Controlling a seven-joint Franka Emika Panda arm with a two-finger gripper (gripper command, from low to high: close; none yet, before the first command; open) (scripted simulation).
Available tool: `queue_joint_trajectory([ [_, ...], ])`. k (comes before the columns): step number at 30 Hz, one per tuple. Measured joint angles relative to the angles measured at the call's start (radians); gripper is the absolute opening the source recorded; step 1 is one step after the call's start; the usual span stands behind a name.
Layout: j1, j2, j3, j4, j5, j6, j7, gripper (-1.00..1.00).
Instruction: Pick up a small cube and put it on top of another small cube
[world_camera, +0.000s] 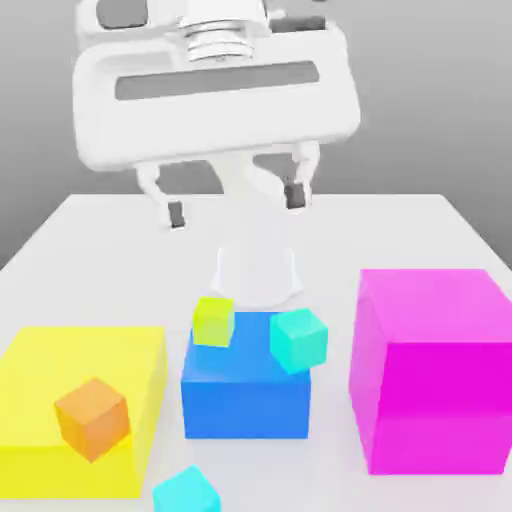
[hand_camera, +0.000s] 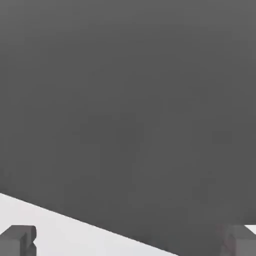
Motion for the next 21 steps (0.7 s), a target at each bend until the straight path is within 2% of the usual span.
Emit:
queue_joint_trajectory([
  [7, -0.010, 0.245, -0.014, -0.009, 0.046, 0.075, -0.205, 0.00],
  [14, -0.038, 0.462, -0.022, -0.023, -0.024, 0.170, -0.326, 0.00],
  [18, -0.081, 0.605, 0.027, 0.001, 0.022, 0.274, -0.381, 0.00],
  [19, -0.093, 0.634, 0.042, 0.006, 0.035, 0.296, -0.392, -1.00],
  [21, -0.093, 0.634, 0.042, 0.006, 0.035, 0.296, -0.392, -1.00],
])
